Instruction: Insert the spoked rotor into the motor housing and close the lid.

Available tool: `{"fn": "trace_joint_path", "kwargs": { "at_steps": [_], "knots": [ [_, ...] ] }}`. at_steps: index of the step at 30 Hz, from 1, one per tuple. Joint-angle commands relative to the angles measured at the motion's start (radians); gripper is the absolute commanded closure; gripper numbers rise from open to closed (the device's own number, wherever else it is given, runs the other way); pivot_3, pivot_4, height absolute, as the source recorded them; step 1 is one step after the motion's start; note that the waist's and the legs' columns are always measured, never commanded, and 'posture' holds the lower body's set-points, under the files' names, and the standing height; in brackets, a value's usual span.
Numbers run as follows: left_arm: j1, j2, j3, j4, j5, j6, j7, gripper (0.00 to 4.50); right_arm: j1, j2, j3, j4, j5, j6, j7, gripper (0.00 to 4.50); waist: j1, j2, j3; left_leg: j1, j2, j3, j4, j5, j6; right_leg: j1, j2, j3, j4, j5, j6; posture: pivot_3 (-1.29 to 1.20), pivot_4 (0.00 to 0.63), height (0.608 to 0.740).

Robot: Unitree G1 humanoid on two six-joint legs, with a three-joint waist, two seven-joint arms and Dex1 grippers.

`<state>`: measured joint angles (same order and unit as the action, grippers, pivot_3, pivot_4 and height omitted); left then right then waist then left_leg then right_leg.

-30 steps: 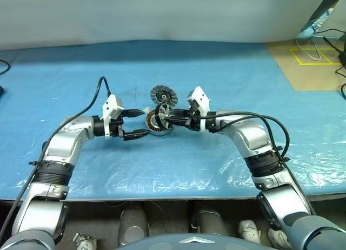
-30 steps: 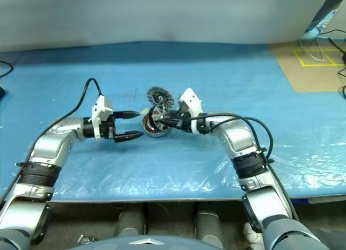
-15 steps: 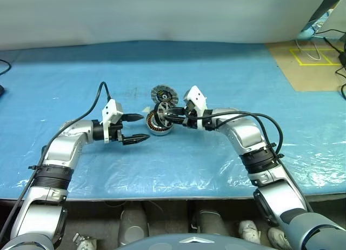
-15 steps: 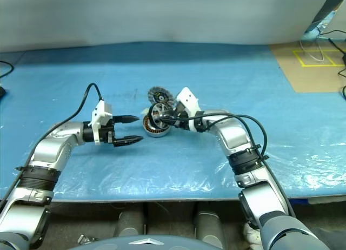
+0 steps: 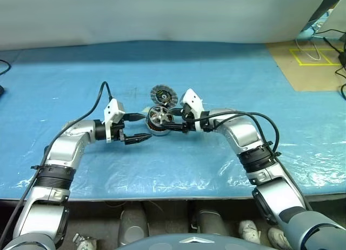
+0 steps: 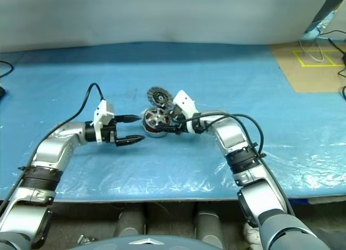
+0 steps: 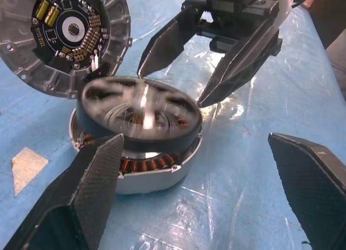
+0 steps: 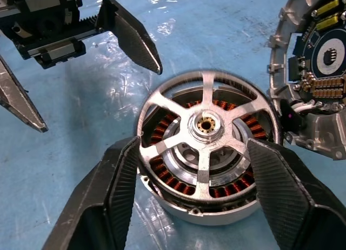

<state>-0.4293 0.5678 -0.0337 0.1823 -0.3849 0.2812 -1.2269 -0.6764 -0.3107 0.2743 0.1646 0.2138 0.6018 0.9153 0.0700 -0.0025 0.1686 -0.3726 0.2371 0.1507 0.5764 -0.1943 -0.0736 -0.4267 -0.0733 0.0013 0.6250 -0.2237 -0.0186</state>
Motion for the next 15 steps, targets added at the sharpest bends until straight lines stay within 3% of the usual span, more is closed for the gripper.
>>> {"fn": "trace_joint_path", "kwargs": {
  "at_steps": [1,8,11,15],
  "knots": [
    [-0.003,0.004,0.012,-0.044,-0.021,0.013,0.002,0.0,-0.03,-0.003,-0.041,-0.036,0.025,-0.009,0.001,1.27,0.0,0.0,0.0,0.0,0.0,0.0,0.0,0.0,0.0,0.0,0.0,0.0,0.0,0.0,0.0,0.0,0.15,0.74],
    [-0.003,0.017,0.021,-0.034,-0.019,0.014,0.002,0.0,-0.042,0.024,-0.074,-0.036,0.049,-0.006,-0.01,1.27,0.0,0.0,0.0,0.0,0.0,0.0,0.0,0.0,0.0,0.0,0.0,0.0,0.0,-0.001,-0.002,0.0,0.15,0.74],
    [-0.006,0.013,0.02,-0.031,-0.013,0.005,0.01,0.0,-0.037,0.051,-0.083,-0.026,0.049,-0.025,-0.032,1.87,-0.001,0.0,0.0,0.0,0.0,0.0,0.0,0.0,0.0,0.0,0.0,0.0,0.0,-0.001,-0.002,0.0,0.15,0.74],
    [-0.013,-0.004,0.016,-0.031,-0.006,-0.01,0.036,0.0,-0.006,0.08,-0.048,0.032,-0.003,-0.062,-0.075,3.28,-0.001,0.0,0.0,0.0,0.0,0.0,0.0,0.0,0.0,0.0,0.0,0.0,0.0,-0.001,-0.002,0.0,0.15,0.74]
  ]
}}
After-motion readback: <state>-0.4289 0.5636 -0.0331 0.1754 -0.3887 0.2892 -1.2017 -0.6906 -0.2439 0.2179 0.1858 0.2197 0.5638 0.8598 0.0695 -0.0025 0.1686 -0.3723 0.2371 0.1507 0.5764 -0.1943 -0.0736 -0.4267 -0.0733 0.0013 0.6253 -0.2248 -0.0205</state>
